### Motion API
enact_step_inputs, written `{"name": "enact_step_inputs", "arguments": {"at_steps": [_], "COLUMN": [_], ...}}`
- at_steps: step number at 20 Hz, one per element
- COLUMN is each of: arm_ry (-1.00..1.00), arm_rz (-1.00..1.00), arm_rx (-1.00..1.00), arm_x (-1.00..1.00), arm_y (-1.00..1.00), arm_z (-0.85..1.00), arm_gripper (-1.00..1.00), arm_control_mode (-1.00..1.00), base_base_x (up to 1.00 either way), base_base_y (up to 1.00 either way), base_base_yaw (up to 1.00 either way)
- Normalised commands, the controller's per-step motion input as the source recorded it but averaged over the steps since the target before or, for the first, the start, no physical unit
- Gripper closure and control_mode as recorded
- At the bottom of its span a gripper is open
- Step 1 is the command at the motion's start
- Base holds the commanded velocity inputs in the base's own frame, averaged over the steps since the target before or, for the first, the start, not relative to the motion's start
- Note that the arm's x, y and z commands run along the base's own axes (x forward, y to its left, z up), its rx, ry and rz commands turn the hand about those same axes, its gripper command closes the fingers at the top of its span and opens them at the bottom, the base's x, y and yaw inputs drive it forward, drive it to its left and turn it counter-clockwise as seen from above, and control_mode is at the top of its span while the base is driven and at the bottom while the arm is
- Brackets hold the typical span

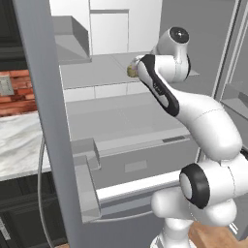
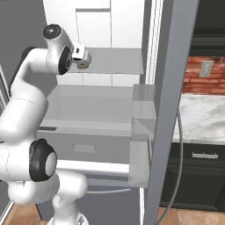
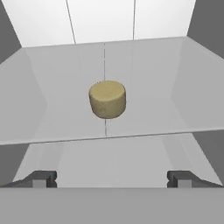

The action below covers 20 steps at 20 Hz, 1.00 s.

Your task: Retrieve the sausage and cheese from the fridge and place them on the cutting board on the counter.

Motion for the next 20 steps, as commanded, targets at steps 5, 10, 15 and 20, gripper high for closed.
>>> {"name": "enact_step_inputs", "arguments": {"at_steps": [5, 10, 15, 20], "arm_ry": [0.00, 0.00, 0.00, 0.00], "arm_rz": [0.00, 0.00, 0.00, 0.00], "arm_rx": [0.00, 0.00, 0.00, -0.01], "arm_x": [0.67, 0.30, 0.12, 0.06], "arm_y": [0.01, 0.09, 0.04, 0.00], "arm_z": [0.02, -0.06, -0.10, -0.18], "arm_gripper": [-1.00, -1.00, -1.00, -1.00], "arm_control_mode": [-1.00, -1.00, -1.00, -1.00], "base_base_x": [0.00, 0.00, 0.00, 0.00], "base_base_y": [0.00, 0.00, 0.00, 0.00], "base_base_yaw": [0.00, 0.00, 0.00, 0.00]}}
